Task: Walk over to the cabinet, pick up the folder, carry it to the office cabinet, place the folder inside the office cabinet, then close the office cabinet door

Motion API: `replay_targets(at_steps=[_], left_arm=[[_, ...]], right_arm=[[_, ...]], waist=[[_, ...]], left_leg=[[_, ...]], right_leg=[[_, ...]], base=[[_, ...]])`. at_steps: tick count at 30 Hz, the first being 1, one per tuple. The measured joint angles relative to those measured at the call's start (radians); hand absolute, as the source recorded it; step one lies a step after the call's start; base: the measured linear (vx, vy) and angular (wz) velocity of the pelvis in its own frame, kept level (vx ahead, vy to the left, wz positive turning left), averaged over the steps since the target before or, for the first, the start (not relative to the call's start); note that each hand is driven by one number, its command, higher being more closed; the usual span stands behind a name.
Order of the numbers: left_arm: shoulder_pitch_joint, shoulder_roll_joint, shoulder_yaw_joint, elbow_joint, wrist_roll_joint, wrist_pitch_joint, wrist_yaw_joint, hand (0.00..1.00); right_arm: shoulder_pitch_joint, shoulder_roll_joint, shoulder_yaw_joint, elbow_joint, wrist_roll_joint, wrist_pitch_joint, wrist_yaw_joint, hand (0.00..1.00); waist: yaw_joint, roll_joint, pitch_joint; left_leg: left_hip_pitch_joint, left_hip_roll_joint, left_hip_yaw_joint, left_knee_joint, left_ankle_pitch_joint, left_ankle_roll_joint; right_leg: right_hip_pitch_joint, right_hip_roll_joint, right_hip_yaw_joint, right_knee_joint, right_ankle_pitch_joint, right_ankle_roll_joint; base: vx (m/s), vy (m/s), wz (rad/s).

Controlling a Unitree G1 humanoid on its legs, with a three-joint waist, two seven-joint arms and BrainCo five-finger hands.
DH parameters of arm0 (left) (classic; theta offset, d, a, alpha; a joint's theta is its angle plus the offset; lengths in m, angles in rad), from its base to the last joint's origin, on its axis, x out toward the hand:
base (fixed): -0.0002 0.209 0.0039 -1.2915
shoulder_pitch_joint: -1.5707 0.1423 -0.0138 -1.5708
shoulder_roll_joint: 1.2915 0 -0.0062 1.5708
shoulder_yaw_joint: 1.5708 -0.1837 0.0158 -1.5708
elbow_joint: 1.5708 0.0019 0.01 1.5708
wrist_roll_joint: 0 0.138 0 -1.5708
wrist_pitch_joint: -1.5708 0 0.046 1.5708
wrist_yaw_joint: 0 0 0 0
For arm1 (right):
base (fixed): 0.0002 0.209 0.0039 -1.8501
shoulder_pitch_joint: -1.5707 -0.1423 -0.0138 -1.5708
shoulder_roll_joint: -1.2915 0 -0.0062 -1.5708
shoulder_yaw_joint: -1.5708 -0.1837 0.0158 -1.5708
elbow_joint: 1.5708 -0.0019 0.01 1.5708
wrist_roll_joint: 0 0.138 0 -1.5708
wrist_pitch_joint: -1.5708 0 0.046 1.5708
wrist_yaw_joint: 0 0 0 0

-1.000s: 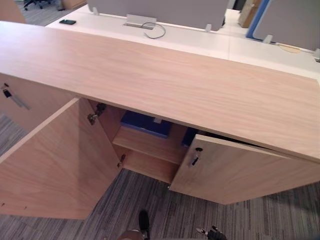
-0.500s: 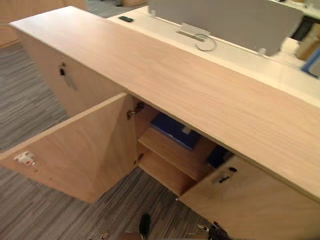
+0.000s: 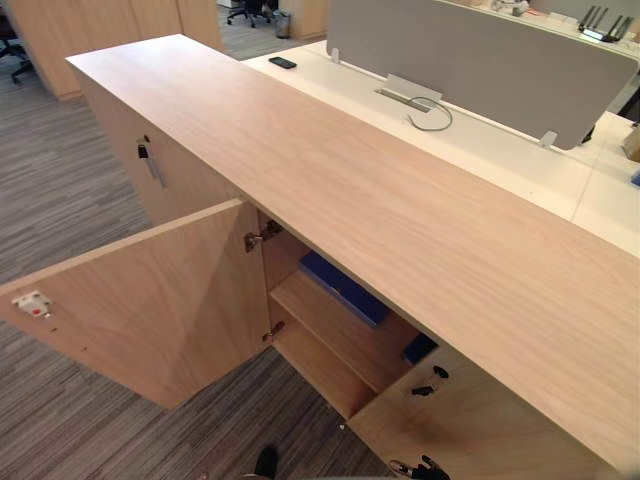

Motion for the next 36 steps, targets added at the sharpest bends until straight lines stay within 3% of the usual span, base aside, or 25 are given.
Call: replay_targets(at_steps=[8,9,10,11,12,13,14,18,20,27,30,36], left_arm=[[-0.015,0.013,-0.047,-0.026,-0.010,-0.002,-0.002,0.00],[-0.019,0.009,-0.042,-0.039,-0.010,-0.002,-0.002,0.00],[-0.024,0.007,-0.038,-0.055,-0.010,-0.003,-0.005,0.00],[-0.028,0.006,-0.030,-0.063,-0.012,-0.005,-0.009,0.00],[-0.018,-0.014,-0.003,-0.075,-0.017,-0.007,-0.009,0.00],[-0.006,-0.026,0.003,-0.078,-0.017,-0.008,-0.009,0.00],[0.003,-0.029,0.010,-0.075,-0.018,-0.008,-0.009,0.00],[0.006,-0.019,0.006,-0.068,-0.013,-0.008,-0.010,0.00],[0.010,-0.013,0.012,-0.066,-0.012,-0.007,-0.010,0.00],[-0.003,0.000,0.007,-0.035,-0.005,-0.006,-0.020,0.00],[0.024,-0.001,0.006,-0.028,-0.005,-0.005,-0.028,0.00],[-0.008,0.014,0.005,-0.027,-0.159,0.000,-0.101,0.00]], right_arm=[[0.001,-0.012,0.042,-0.013,-0.002,0.000,0.001,0.00],[-0.001,-0.013,0.034,-0.022,-0.002,0.000,0.001,0.00],[-0.002,-0.007,0.027,-0.029,-0.003,0.002,0.000,0.00],[-0.004,-0.012,0.022,-0.027,-0.003,0.004,0.000,0.00],[-0.008,-0.017,0.019,-0.029,-0.006,0.006,0.000,0.00],[-0.008,-0.020,0.018,-0.030,-0.008,0.008,0.000,0.00],[-0.020,-0.017,0.016,-0.027,-0.014,0.010,0.002,0.00],[-0.023,-0.016,-0.007,-0.012,-0.031,0.009,0.005,0.00],[-0.027,-0.018,-0.024,-0.002,-0.030,0.008,0.006,0.00],[-0.051,-0.017,-0.061,0.041,-0.001,0.006,0.006,0.00],[-0.052,-0.017,-0.060,0.049,-0.002,0.006,0.006,0.00],[-0.048,-0.027,-0.058,0.049,-0.003,0.010,0.027,0.00]], waist=[[0.008,0.003,0.033],[-0.003,0.004,0.036],[-0.008,-0.018,0.041],[-0.004,-0.019,0.054],[0.000,-0.006,0.061],[-0.001,0.006,0.060],[0.003,0.022,0.072],[-0.007,0.009,0.064],[-0.008,0.009,0.061],[-0.029,0.008,0.058],[-0.028,0.014,0.055],[-0.048,0.025,0.046]], left_leg=[[-0.022,-0.048,-0.068,0.001,0.014,0.010],[-0.041,-0.054,-0.027,0.014,-0.003,0.029],[-0.073,-0.057,0.055,0.064,-0.034,0.040],[-0.123,-0.050,0.156,0.198,-0.066,0.057],[-0.151,-0.017,0.245,0.353,-0.116,0.073],[-0.148,0.002,0.261,0.375,-0.160,0.055],[-0.144,-0.011,0.248,0.364,-0.180,0.049],[-0.145,-0.039,0.271,0.237,-0.153,0.052],[-0.155,-0.037,0.285,0.217,-0.121,0.047],[-0.135,-0.044,0.239,0.143,-0.056,0.050],[-0.055,-0.018,0.262,0.085,-0.045,0.039],[0.011,0.013,0.321,0.004,-0.014,0.028]], right_leg=[[0.030,-0.044,-0.121,0.039,-0.035,-0.001],[0.025,-0.059,-0.159,0.047,-0.041,0.001],[0.021,-0.093,-0.207,0.050,-0.042,0.001],[0.014,-0.120,-0.228,0.070,-0.042,0.001],[0.013,-0.138,-0.239,0.096,-0.048,0.010],[0.012,-0.139,-0.241,0.109,-0.054,0.020],[0.007,-0.145,-0.235,0.124,-0.065,0.027],[-0.003,-0.148,-0.236,0.027,-0.021,-0.003],[-0.009,-0.147,-0.234,-0.009,0.015,0.009],[-0.001,-0.123,-0.231,-0.028,0.022,0.007],[0.033,-0.105,-0.192,-0.033,0.039,-0.017],[0.033,-0.082,-0.144,-0.050,0.052,-0.008]], base=[[-0.05,0.002,0.45],[-0.11,0.088,1.09],[-0.09,0.144,1.01],[-0.02,0.174,0.86],[0.05,0.163,0.44],[0.07,0.172,0.32],[0.03,0.166,0.19],[0.01,0.113,0.25],[0.01,0.039,-0.01],[0.05,-0.045,0.16],[0.04,-0.054,-0.29],[-0.01,-0.042,-0.33]])
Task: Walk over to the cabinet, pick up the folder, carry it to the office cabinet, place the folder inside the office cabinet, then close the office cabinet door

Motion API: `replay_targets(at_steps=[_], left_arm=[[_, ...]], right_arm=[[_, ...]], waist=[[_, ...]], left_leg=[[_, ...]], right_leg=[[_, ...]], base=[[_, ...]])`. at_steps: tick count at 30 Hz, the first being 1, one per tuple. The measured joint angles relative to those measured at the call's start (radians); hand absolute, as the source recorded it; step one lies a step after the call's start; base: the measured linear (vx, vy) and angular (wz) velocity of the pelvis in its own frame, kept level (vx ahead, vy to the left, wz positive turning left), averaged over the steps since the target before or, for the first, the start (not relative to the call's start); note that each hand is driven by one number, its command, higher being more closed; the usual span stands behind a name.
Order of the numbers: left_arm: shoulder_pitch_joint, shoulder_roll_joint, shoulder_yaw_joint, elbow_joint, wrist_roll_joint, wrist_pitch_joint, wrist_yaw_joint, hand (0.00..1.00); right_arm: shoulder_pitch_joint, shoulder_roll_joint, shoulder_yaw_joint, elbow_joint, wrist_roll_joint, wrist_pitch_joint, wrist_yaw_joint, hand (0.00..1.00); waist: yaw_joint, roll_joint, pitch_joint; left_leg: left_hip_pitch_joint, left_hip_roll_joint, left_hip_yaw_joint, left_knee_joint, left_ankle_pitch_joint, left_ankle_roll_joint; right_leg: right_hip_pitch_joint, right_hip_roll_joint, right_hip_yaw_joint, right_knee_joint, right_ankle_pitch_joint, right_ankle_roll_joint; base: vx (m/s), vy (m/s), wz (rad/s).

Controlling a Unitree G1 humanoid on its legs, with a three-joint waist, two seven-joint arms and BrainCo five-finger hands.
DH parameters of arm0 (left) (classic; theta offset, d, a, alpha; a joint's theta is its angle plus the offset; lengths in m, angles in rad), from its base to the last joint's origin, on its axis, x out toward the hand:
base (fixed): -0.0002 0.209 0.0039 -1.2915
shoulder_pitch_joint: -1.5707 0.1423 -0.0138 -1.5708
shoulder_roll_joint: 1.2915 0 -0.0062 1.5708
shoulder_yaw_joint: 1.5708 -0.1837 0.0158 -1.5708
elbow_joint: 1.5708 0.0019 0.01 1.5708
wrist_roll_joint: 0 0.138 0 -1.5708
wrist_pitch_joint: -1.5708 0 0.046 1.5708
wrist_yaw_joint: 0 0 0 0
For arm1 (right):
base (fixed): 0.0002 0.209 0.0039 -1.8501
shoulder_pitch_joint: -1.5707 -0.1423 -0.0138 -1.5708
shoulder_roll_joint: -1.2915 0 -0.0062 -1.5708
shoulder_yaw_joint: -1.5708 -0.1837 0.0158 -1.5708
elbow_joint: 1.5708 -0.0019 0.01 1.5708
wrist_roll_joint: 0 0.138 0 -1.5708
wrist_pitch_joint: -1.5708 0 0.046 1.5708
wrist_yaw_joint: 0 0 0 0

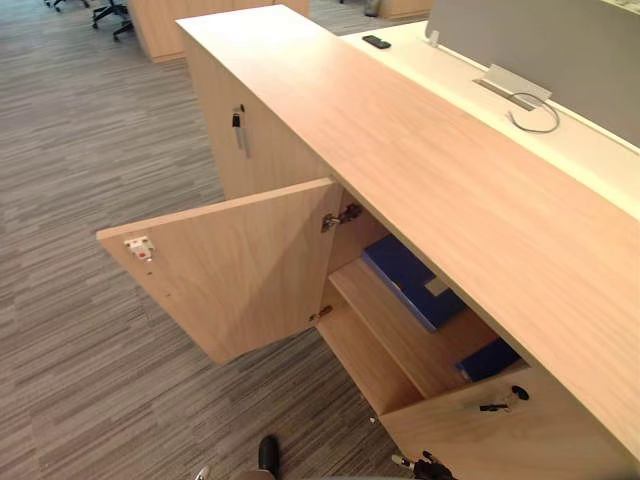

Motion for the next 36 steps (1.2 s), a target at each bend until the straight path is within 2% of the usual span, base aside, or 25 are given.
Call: replay_targets(at_steps=[4,8,10,13,16,19,22,30,33,36], left_arm=[[-0.050,0.058,0.000,-0.003,-0.088,0.016,-0.054,0.00],[-0.147,0.170,0.018,-0.034,-0.109,0.023,-0.070,0.00],[-0.207,0.249,0.051,-0.034,-0.083,0.026,-0.066,0.00],[-0.327,0.408,0.085,-0.025,0.074,0.043,-0.031,0.00],[-0.436,0.515,0.087,0.015,0.160,0.051,0.006,0.00],[-0.507,0.575,0.078,0.035,0.204,0.053,0.025,0.00],[-0.573,0.609,0.047,0.060,0.241,0.055,0.036,0.00],[-0.660,0.629,-0.055,0.064,0.242,0.071,0.054,0.00],[-0.662,0.637,-0.140,0.057,0.308,0.071,0.087,0.00],[-0.610,0.613,-0.205,-0.040,0.382,0.080,0.128,0.00]], right_arm=[[0.002,-0.018,0.000,-0.002,-0.026,0.007,0.023,0.00],[0.024,-0.050,0.001,-0.001,-0.044,0.022,0.039,0.00],[0.045,-0.057,0.005,-0.001,-0.044,0.024,0.039,0.00],[0.074,-0.069,0.005,-0.003,-0.038,0.027,0.040,0.00],[0.084,-0.072,-0.002,-0.002,-0.035,0.027,0.040,0.00],[0.088,-0.072,-0.005,-0.002,-0.025,0.027,0.040,0.00],[0.093,-0.072,-0.014,-0.002,-0.018,0.027,0.046,0.00],[0.104,-0.072,-0.033,-0.001,0.002,0.022,0.057,0.00],[0.120,-0.074,-0.032,-0.003,0.002,0.014,0.056,0.00],[0.127,-0.076,-0.031,-0.003,0.002,0.002,0.053,0.00]], waist=[[-0.016,0.018,-0.007],[-0.022,0.035,-0.014],[-0.023,0.040,-0.018],[-0.031,0.040,-0.022],[-0.031,0.042,-0.027],[-0.031,0.042,-0.028],[-0.032,0.043,-0.028],[-0.040,0.054,-0.028],[-0.039,0.056,-0.029],[-0.029,0.056,-0.030]], left_leg=[[0.006,0.013,0.023,-0.005,-0.004,-0.016],[0.001,0.031,0.040,-0.005,0.000,-0.023],[-0.004,0.047,0.047,-0.005,0.006,-0.033],[-0.006,0.063,0.052,-0.004,0.010,-0.046],[-0.003,0.064,0.059,0.000,0.010,-0.047],[0.006,0.059,0.069,0.001,0.005,-0.047],[0.016,0.059,0.068,0.001,0.002,-0.049],[0.030,0.066,0.068,0.001,-0.001,-0.053],[0.030,0.065,0.067,0.001,0.000,-0.053],[0.026,0.063,0.058,0.001,0.003,-0.049]], right_leg=[[0.001,0.012,0.024,-0.016,0.001,0.003],[-0.004,0.030,0.034,-0.038,-0.005,0.012],[-0.015,0.043,0.046,-0.041,-0.008,0.013],[-0.017,0.061,0.052,-0.046,-0.011,0.006],[-0.016,0.064,0.060,-0.049,-0.012,0.005],[-0.014,0.064,0.076,-0.050,-0.012,0.004],[-0.007,0.065,0.078,-0.050,-0.012,0.004],[-0.018,0.066,0.104,-0.030,-0.017,-0.004],[-0.024,0.065,0.104,-0.019,-0.018,-0.004],[-0.025,0.060,0.102,-0.018,-0.019,-0.002]], base=[[-0.06,-0.048,-0.21],[-0.05,-0.051,-0.13],[-0.06,-0.070,-0.14],[0.00,-0.048,-0.07],[0.05,-0.014,-0.06],[0.07,0.009,-0.13],[0.04,-0.004,-0.07],[-0.04,0.012,-0.08],[-0.07,0.021,0.01],[-0.06,0.021,0.09]])
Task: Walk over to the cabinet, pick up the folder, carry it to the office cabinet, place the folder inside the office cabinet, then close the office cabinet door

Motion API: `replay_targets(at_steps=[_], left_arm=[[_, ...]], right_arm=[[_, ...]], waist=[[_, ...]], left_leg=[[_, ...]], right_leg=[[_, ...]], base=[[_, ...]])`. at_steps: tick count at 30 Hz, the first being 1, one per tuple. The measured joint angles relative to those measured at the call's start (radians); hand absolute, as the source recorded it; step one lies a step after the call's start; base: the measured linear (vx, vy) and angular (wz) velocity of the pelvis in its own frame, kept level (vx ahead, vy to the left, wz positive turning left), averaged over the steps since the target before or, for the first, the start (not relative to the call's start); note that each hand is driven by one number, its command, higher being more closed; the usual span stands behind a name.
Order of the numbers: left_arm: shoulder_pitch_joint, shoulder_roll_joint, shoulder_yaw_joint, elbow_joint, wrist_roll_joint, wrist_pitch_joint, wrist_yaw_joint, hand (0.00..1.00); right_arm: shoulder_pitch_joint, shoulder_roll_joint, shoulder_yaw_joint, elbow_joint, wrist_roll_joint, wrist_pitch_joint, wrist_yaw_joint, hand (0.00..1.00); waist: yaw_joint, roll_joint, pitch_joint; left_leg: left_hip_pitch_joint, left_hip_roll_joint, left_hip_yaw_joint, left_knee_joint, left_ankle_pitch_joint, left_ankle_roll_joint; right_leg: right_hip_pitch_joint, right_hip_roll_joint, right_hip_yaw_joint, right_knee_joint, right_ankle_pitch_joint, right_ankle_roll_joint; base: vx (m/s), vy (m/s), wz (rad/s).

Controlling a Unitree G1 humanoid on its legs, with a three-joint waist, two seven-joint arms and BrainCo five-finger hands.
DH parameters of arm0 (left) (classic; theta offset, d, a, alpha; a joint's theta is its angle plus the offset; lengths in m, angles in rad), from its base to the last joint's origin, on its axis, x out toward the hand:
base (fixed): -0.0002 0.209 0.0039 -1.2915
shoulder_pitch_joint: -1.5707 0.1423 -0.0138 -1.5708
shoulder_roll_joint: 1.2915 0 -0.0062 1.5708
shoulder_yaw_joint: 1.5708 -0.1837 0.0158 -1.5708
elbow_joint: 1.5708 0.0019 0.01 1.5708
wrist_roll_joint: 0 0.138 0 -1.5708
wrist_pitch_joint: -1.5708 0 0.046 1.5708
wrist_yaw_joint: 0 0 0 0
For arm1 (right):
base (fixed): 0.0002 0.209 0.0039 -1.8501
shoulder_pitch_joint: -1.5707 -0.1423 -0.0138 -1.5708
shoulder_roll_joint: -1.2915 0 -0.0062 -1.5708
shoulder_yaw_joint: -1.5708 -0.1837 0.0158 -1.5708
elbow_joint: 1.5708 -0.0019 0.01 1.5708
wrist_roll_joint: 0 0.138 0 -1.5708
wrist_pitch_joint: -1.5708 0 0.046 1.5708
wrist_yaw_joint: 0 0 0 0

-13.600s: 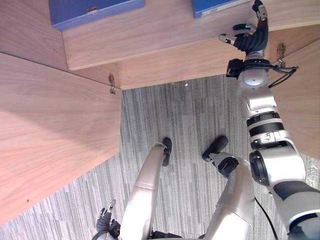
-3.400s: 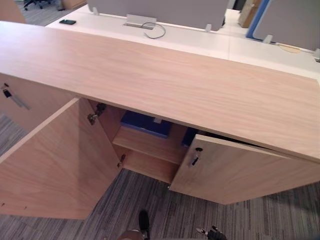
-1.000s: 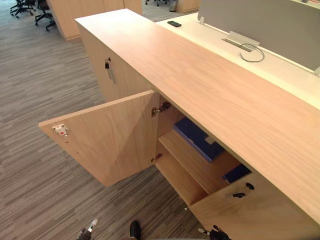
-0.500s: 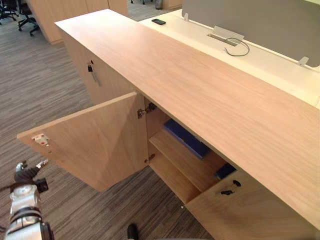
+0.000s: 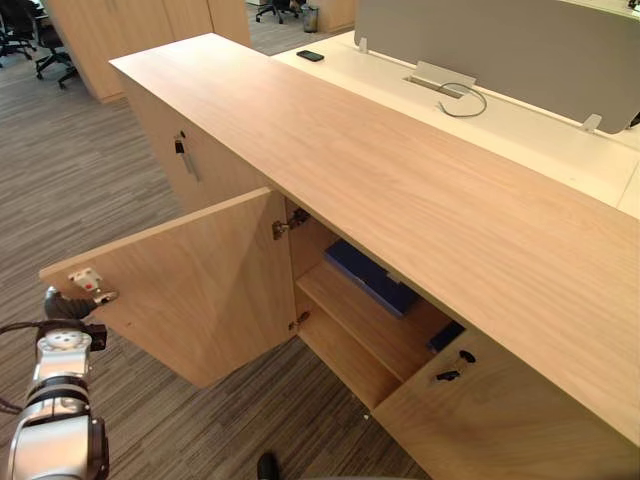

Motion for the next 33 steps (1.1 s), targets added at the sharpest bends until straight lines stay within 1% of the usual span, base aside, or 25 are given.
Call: replay_targets(at_steps=[1,2,5,6,7,8,9,10,11,12,13,14,15,16,17,18,19,20,25,28,29,30,31,32,33], left_arm=[[0.032,-0.016,-0.009,-0.054,0.023,0.003,0.008,0.00],[0.104,-0.050,-0.024,-0.158,0.070,0.010,0.031,0.00],[0.244,-0.109,-0.042,-0.351,0.141,0.012,0.075,0.00],[0.328,-0.151,-0.062,-0.465,0.170,0.012,0.096,0.00],[0.411,-0.189,-0.095,-0.556,0.187,0.011,0.110,0.00],[0.454,-0.205,-0.121,-0.591,0.192,0.011,0.113,0.00],[0.533,-0.229,-0.183,-0.641,0.199,0.010,0.113,0.00],[0.571,-0.240,-0.218,-0.659,0.201,0.009,0.113,0.00],[0.633,-0.264,-0.283,-0.675,0.202,0.008,0.109,0.00],[0.667,-0.282,-0.336,-0.676,0.202,0.005,0.101,0.00],[0.698,-0.309,-0.396,-0.676,0.205,-0.004,0.064,0.00],[0.723,-0.336,-0.449,-0.684,0.211,-0.025,0.021,0.00],[0.731,-0.347,-0.477,-0.693,0.217,-0.043,-0.003,0.00],[0.737,-0.373,-0.538,-0.719,0.225,-0.080,-0.047,0.00],[0.737,-0.391,-0.565,-0.733,0.223,-0.097,-0.066,0.00],[0.736,-0.437,-0.601,-0.759,0.216,-0.126,-0.090,0.00],[0.728,-0.476,-0.610,-0.778,0.204,-0.149,-0.104,0.00],[0.723,-0.487,-0.610,-0.782,0.193,-0.155,-0.107,0.00],[0.697,-0.499,-0.589,-0.785,0.085,-0.158,-0.150,0.00],[0.708,-0.501,-0.588,-0.777,-0.063,-0.148,-0.203,0.00],[0.704,-0.507,-0.587,-0.746,-0.161,-0.146,-0.229,0.00],[0.703,-0.511,-0.584,-0.726,-0.209,-0.144,-0.241,0.00],[0.699,-0.519,-0.575,-0.674,-0.316,-0.133,-0.268,0.00],[0.695,-0.521,-0.570,-0.646,-0.374,-0.124,-0.279,0.00],[0.690,-0.522,-0.558,-0.593,-0.485,-0.106,-0.302,0.00]], right_arm=[[0.005,0.000,0.000,-0.001,0.000,-0.003,-0.003,0.00],[0.009,0.000,0.001,-0.002,0.000,-0.005,-0.007,0.00],[0.018,0.003,0.001,-0.004,-0.001,-0.012,-0.020,0.00],[0.027,0.004,0.001,-0.010,-0.001,-0.019,-0.029,0.00],[0.028,0.006,0.001,-0.010,-0.001,-0.021,-0.040,0.00],[0.028,0.007,0.001,-0.010,-0.001,-0.021,-0.045,0.00],[0.027,0.007,0.002,-0.009,-0.001,-0.023,-0.052,0.00],[0.027,0.007,0.003,-0.009,-0.001,-0.024,-0.056,0.00],[0.023,0.011,0.006,-0.009,0.000,-0.027,-0.060,0.00],[0.022,0.014,0.008,-0.009,0.000,-0.032,-0.063,0.00],[0.022,0.016,0.010,-0.009,0.000,-0.037,-0.066,0.00],[0.021,0.016,0.013,-0.009,0.000,-0.039,-0.070,0.00],[0.020,0.016,0.016,-0.010,0.000,-0.040,-0.073,0.00],[0.016,0.015,0.031,-0.009,0.001,-0.041,-0.079,0.00],[0.012,0.015,0.033,-0.009,0.001,-0.040,-0.081,0.00],[0.003,0.016,0.034,-0.008,0.000,-0.039,-0.086,0.00],[0.001,0.017,0.037,-0.008,0.000,-0.037,-0.089,0.00],[0.001,0.017,0.037,-0.007,0.000,-0.036,-0.092,0.00],[0.004,0.016,0.037,-0.007,0.000,-0.025,-0.094,0.00],[0.004,0.015,0.037,-0.007,0.000,-0.019,-0.094,0.00],[0.003,0.014,0.037,-0.008,-0.001,-0.017,-0.093,0.00],[0.003,0.014,0.037,-0.009,-0.001,-0.016,-0.093,0.00],[0.002,0.014,0.036,-0.012,-0.001,-0.013,-0.090,0.00],[0.002,0.014,0.036,-0.014,-0.001,-0.010,-0.087,0.00],[0.001,0.012,0.034,-0.018,-0.001,-0.007,-0.079,0.00]], waist=[[0.008,0.000,0.000],[0.017,-0.002,-0.001],[0.028,-0.002,-0.009],[0.043,-0.001,-0.016],[0.053,0.001,-0.019],[0.059,0.004,-0.022],[0.068,0.005,-0.030],[0.070,0.006,-0.036],[0.074,0.007,-0.039],[0.077,0.009,-0.040],[0.077,0.011,-0.043],[0.073,0.014,-0.053],[0.069,0.015,-0.052],[0.059,0.017,-0.053],[0.053,0.017,-0.053],[0.042,0.021,-0.056],[0.037,0.021,-0.059],[0.035,0.022,-0.059],[0.027,0.038,-0.068],[0.025,0.039,-0.067],[0.024,0.039,-0.067],[0.022,0.039,-0.067],[0.019,0.041,-0.067],[0.016,0.041,-0.067],[0.010,0.042,-0.067]], left_leg=[[-0.002,-0.003,-0.004,0.000,0.001,0.002],[-0.008,-0.007,-0.012,0.000,0.004,0.005],[-0.023,-0.022,-0.037,0.000,0.010,0.013],[-0.031,-0.030,-0.048,0.000,0.013,0.017],[-0.037,-0.039,-0.059,0.000,0.016,0.021],[-0.040,-0.042,-0.063,0.000,0.017,0.022],[-0.046,-0.048,-0.071,0.000,0.020,0.027],[-0.052,-0.051,-0.076,0.000,0.022,0.029],[-0.055,-0.053,-0.081,0.000,0.024,0.032],[-0.056,-0.053,-0.081,0.000,0.025,0.032],[-0.059,-0.053,-0.081,0.000,0.029,0.034],[-0.073,-0.051,-0.082,0.000,0.036,0.035],[-0.077,-0.050,-0.082,0.000,0.040,0.036],[-0.087,-0.048,-0.082,0.000,0.045,0.035],[-0.089,-0.046,-0.081,0.000,0.047,0.035],[-0.096,-0.043,-0.075,0.000,0.050,0.034],[-0.101,-0.037,-0.066,-0.001,0.053,0.033],[-0.102,-0.035,-0.063,-0.001,0.054,0.033],[-0.102,-0.024,-0.064,-0.005,0.058,0.029],[-0.102,-0.021,-0.065,-0.004,0.059,0.029],[-0.102,-0.020,-0.064,-0.001,0.060,0.031],[-0.101,-0.020,-0.063,0.000,0.060,0.031],[-0.101,-0.019,-0.062,0.000,0.060,0.031],[-0.100,-0.018,-0.061,0.000,0.059,0.030],[-0.096,-0.017,-0.060,0.001,0.056,0.028]], right_leg=[[0.000,-0.002,-0.002,0.000,0.000,0.000],[0.000,-0.007,-0.008,0.000,0.000,0.001],[0.000,-0.018,-0.032,0.001,-0.002,0.005],[-0.001,-0.025,-0.034,0.001,-0.002,0.006],[0.000,-0.031,-0.034,0.001,-0.002,0.008],[0.000,-0.033,-0.034,0.002,-0.002,0.008],[-0.001,-0.037,-0.034,0.002,0.000,0.013],[-0.004,-0.040,-0.034,0.001,0.000,0.019],[-0.007,-0.044,-0.034,0.001,0.002,0.026],[-0.008,-0.047,-0.033,0.001,0.004,0.030],[-0.012,-0.047,-0.030,0.001,0.006,0.033],[-0.027,-0.046,-0.027,0.001,0.009,0.038],[-0.031,-0.045,-0.027,0.001,0.010,0.039],[-0.041,-0.043,-0.026,0.001,0.013,0.041],[-0.046,-0.042,-0.025,0.001,0.015,0.039],[-0.056,-0.039,-0.021,0.000,0.018,0.036],[-0.065,-0.034,-0.011,-0.001,0.023,0.035],[-0.067,-0.031,-0.005,-0.004,0.025,0.034],[-0.063,-0.019,-0.004,-0.015,0.031,0.028],[-0.061,-0.015,-0.004,-0.019,0.034,0.023],[-0.059,-0.014,-0.004,-0.024,0.038,0.023],[-0.059,-0.013,-0.004,-0.025,0.042,0.020],[-0.057,-0.012,-0.004,-0.027,0.043,0.021],[-0.056,-0.012,-0.004,-0.028,0.043,0.021],[-0.053,-0.010,-0.004,-0.029,0.043,0.021]], base=[[-0.03,0.031,0.15],[-0.03,0.048,0.20],[0.00,0.038,0.28],[0.02,0.042,0.41],[0.02,0.051,0.35],[0.01,0.072,0.32],[0.00,0.059,0.23],[-0.02,0.064,0.21],[-0.03,0.042,0.09],[-0.06,0.049,0.02],[-0.09,0.041,-0.06],[-0.12,0.038,-0.06],[-0.13,0.029,-0.05],[-0.11,0.024,-0.04],[-0.12,0.024,-0.11],[-0.10,0.016,-0.20],[-0.09,0.010,-0.23],[-0.08,-0.004,-0.20],[-0.04,-0.009,-0.03],[0.02,-0.006,0.00],[0.06,-0.016,-0.02],[0.05,-0.013,-0.03],[0.04,-0.010,-0.02],[0.04,-0.014,-0.03],[0.05,-0.018,-0.05]])
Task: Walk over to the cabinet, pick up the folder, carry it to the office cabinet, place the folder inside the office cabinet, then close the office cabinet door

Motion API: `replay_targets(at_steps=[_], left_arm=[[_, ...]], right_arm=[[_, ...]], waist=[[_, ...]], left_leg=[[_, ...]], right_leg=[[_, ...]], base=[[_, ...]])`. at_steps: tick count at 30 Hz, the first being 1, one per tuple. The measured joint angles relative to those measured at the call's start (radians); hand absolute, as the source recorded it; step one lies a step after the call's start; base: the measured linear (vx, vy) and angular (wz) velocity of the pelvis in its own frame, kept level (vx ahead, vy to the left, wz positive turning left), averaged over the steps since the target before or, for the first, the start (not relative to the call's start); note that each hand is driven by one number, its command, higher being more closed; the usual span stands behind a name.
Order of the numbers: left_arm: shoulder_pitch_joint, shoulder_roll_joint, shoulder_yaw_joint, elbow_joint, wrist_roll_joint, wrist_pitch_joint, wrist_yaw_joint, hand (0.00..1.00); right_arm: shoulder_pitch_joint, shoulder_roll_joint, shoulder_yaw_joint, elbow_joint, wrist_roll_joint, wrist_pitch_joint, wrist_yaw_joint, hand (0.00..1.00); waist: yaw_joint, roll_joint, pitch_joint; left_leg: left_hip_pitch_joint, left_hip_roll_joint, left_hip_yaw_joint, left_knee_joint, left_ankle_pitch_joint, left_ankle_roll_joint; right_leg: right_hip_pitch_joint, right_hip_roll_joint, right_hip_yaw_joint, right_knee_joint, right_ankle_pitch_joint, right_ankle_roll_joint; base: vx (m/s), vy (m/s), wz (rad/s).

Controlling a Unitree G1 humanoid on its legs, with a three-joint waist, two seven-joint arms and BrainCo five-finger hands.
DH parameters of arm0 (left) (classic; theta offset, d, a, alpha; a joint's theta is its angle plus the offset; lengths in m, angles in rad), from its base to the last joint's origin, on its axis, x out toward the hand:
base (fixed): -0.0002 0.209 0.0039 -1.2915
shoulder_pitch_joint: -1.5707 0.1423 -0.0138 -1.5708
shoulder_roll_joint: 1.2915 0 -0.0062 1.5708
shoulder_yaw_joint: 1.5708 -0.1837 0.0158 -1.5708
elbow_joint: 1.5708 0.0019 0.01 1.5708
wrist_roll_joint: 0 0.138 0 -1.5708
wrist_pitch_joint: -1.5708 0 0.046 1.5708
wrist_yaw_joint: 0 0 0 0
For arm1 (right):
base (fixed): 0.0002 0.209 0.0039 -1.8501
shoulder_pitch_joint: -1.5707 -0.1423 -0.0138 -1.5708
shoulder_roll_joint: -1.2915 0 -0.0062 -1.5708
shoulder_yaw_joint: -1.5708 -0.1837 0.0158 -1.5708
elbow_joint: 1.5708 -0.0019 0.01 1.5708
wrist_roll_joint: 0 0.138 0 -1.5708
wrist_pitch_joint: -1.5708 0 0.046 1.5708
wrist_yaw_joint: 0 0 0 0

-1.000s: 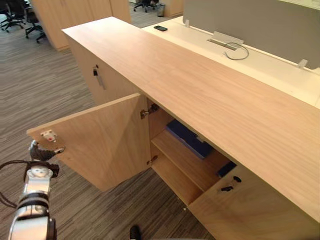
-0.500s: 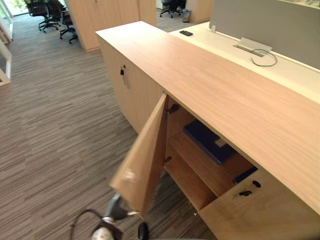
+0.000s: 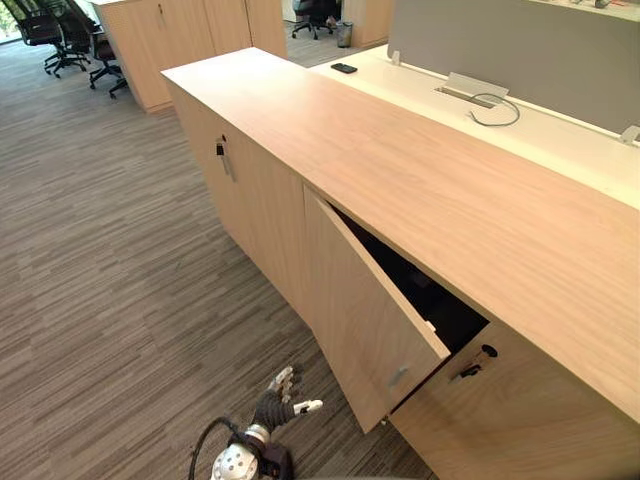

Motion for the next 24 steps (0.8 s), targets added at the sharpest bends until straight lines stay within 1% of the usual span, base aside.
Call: replay_targets(at_steps=[1,2,3,4,5,6,7,8,9,10,12,13,14,15,16,17,18,19,20,21,22,23,24], left_arm=[[-0.004,0.001,0.014,0.046,-0.078,0.011,-0.011,0.00],[-0.004,0.001,0.023,0.066,-0.114,0.018,-0.015,0.00],[-0.004,0.000,0.047,0.093,-0.169,0.031,-0.022,0.00],[0.001,-0.006,0.079,0.108,-0.202,0.038,-0.026,0.00],[0.007,-0.009,0.099,0.110,-0.219,0.040,-0.029,0.00],[0.022,-0.023,0.156,0.110,-0.244,0.043,-0.030,0.00],[0.037,-0.040,0.216,0.113,-0.255,0.042,-0.030,0.00],[0.036,-0.044,0.237,0.122,-0.256,0.042,-0.029,0.00],[0.023,-0.049,0.256,0.130,-0.256,0.044,-0.026,0.00],[0.023,-0.064,0.284,0.130,-0.256,0.043,-0.017,0.00],[0.038,-0.097,0.341,0.133,-0.232,0.041,0.014,0.00],[0.038,-0.120,0.377,0.147,-0.213,0.039,0.023,0.00],[0.036,-0.131,0.396,0.155,-0.197,0.038,0.030,0.00],[0.029,-0.146,0.424,0.175,-0.177,0.033,0.040,0.00],[0.013,-0.169,0.474,0.214,-0.159,0.027,0.048,0.00],[0.003,-0.182,0.503,0.247,-0.156,0.026,0.051,0.00],[-0.019,-0.203,0.568,0.325,-0.156,0.024,0.061,0.00],[-0.040,-0.204,0.621,0.415,-0.156,0.020,0.073,0.00],[-0.047,-0.205,0.656,0.462,-0.156,0.019,0.079,0.00],[-0.046,-0.205,0.735,0.525,-0.161,0.016,0.084,0.00],[-0.046,-0.199,0.774,0.560,-0.156,0.009,0.086,0.00],[-0.045,-0.188,0.816,0.607,-0.133,0.008,0.089,0.00],[-0.045,-0.186,0.832,0.620,-0.115,0.009,0.091,0.00]], right_arm=[[0.000,-0.005,-0.004,0.000,0.000,0.002,0.004,0.00],[0.000,-0.006,-0.005,0.000,0.000,0.003,0.006,0.00],[-0.002,-0.006,-0.005,-0.001,0.000,0.004,0.008,0.00],[-0.002,-0.008,-0.004,-0.002,0.000,0.004,0.010,0.00],[-0.002,-0.010,-0.004,-0.002,0.000,0.004,0.014,0.00],[-0.002,-0.018,-0.006,0.002,0.000,0.005,0.020,0.00],[-0.001,-0.021,-0.008,0.002,-0.001,0.006,0.023,0.00],[-0.003,-0.020,-0.013,0.003,0.000,0.007,0.023,0.00],[-0.004,-0.018,-0.034,0.006,0.000,0.009,0.023,0.00],[-0.003,-0.020,-0.043,0.007,0.000,0.014,0.021,0.00],[0.005,-0.018,-0.033,-0.010,0.001,0.023,0.014,0.00],[0.005,-0.020,-0.021,-0.024,0.001,0.027,0.012,0.00],[0.007,-0.020,-0.009,-0.032,0.001,0.028,0.010,0.00],[0.007,-0.017,-0.002,-0.045,0.001,0.028,0.006,0.00],[0.003,-0.011,-0.001,-0.062,0.001,0.028,0.006,0.00],[0.003,-0.012,0.005,-0.065,0.001,0.028,0.005,0.00],[0.004,-0.012,0.016,-0.080,-0.001,0.027,0.005,0.00],[0.005,-0.015,0.046,-0.081,-0.001,0.026,0.003,0.00],[0.005,-0.009,0.061,-0.077,-0.001,0.027,0.003,0.00],[0.011,-0.001,0.093,-0.078,0.000,0.025,0.003,0.00],[0.017,0.016,0.096,-0.077,0.000,0.024,0.004,0.00],[0.025,0.026,0.094,-0.077,0.001,0.024,0.004,0.00],[0.024,0.028,0.093,-0.077,0.002,0.024,0.004,0.00]], waist=[[-0.002,0.002,0.003],[-0.002,0.003,0.005],[-0.003,0.004,0.017],[-0.003,0.011,0.028],[-0.002,0.013,0.031],[-0.002,0.024,0.040],[0.003,0.031,0.047],[0.004,0.025,0.054],[0.001,0.027,0.070],[0.008,0.030,0.090],[0.022,0.025,0.098],[0.035,0.025,0.101],[0.036,0.025,0.101],[0.037,0.024,0.102],[0.041,0.023,0.103],[0.046,0.023,0.103],[0.051,0.026,0.101],[0.058,0.018,0.100],[0.059,0.005,0.091],[0.056,-0.028,0.071],[0.060,-0.051,0.057],[0.063,-0.070,0.041],[0.063,-0.073,0.039]], left_leg=[[0.008,0.002,0.004,0.003,-0.006,-0.001],[0.010,0.003,0.006,0.014,-0.014,-0.002],[-0.001,0.009,0.009,0.075,-0.053,-0.005],[-0.034,0.028,0.013,0.177,-0.117,-0.007],[-0.048,0.041,0.013,0.228,-0.148,-0.006],[-0.069,0.076,0.016,0.318,-0.201,-0.013],[-0.085,0.105,0.014,0.402,-0.220,-0.016],[-0.111,0.106,-0.002,0.467,-0.218,-0.014],[-0.151,0.111,-0.039,0.568,-0.204,0.002],[-0.174,0.120,-0.080,0.662,-0.184,-0.003],[-0.215,0.124,-0.117,0.784,-0.148,-0.015],[-0.226,0.111,-0.134,0.827,-0.196,-0.017],[-0.224,0.096,-0.150,0.822,-0.239,-0.015],[-0.212,0.066,-0.183,0.768,-0.288,-0.029],[-0.176,0.026,-0.250,0.626,-0.312,-0.044],[-0.152,0.008,-0.286,0.540,-0.312,-0.045],[-0.110,-0.013,-0.345,0.421,-0.308,-0.042],[-0.081,-0.019,-0.355,0.390,-0.239,-0.043],[-0.069,-0.019,-0.321,0.381,-0.247,-0.036],[-0.052,-0.021,-0.270,0.339,-0.246,-0.032],[-0.038,-0.022,-0.234,0.308,-0.243,-0.030],[-0.019,-0.022,-0.187,0.268,-0.237,-0.026],[-0.008,-0.024,-0.170,0.254,-0.235,-0.023]], right_leg=[[0.008,0.002,0.002,-0.001,0.000,0.000],[0.015,0.004,0.002,-0.002,-0.001,-0.001],[0.030,0.008,0.004,-0.001,-0.007,-0.007],[0.040,0.016,0.007,0.005,-0.022,-0.019],[0.046,0.024,0.010,0.007,-0.027,-0.022],[0.059,0.051,0.025,0.015,-0.038,-0.033],[0.067,0.069,0.043,0.021,-0.051,-0.048],[0.072,0.075,0.052,0.027,-0.057,-0.053],[0.079,0.080,0.056,0.040,-0.064,-0.061],[0.096,0.088,0.069,0.056,-0.071,-0.069],[0.099,0.096,0.122,0.080,-0.085,-0.090],[0.100,0.096,0.158,0.086,-0.085,-0.091],[0.099,0.096,0.171,0.087,-0.085,-0.091],[0.096,0.094,0.186,0.093,-0.081,-0.084],[0.086,0.094,0.215,0.109,-0.084,-0.080],[0.077,0.093,0.233,0.116,-0.086,-0.076],[0.057,0.098,0.266,0.127,-0.094,-0.064],[0.052,0.100,0.309,0.133,-0.104,-0.052],[0.051,0.091,0.332,0.129,-0.105,-0.049],[0.045,0.071,0.353,0.107,-0.103,-0.047],[0.035,0.054,0.370,0.094,-0.099,-0.042],[0.019,0.035,0.390,0.077,-0.087,-0.028],[0.018,0.026,0.390,0.069,-0.081,-0.020]], base=[[0.04,-0.017,-0.06],[0.03,-0.036,-0.08],[0.00,-0.050,-0.10],[0.00,-0.062,-0.13],[-0.03,-0.082,-0.25],[-0.02,-0.108,-0.37],[-0.01,-0.103,-0.34],[-0.02,-0.102,-0.23],[-0.03,-0.118,-0.23],[-0.03,-0.150,-0.42],[0.02,-0.117,-0.65],[0.05,-0.054,-0.67],[0.08,-0.011,-0.68],[0.13,0.049,-0.63],[0.14,0.085,-0.71],[0.14,0.145,-0.89],[0.12,0.186,-1.02],[0.11,0.194,-1.02],[0.14,0.187,-1.05],[0.16,0.149,-0.91],[0.21,0.149,-1.15],[0.18,0.104,-0.89],[0.17,0.085,-0.77]])
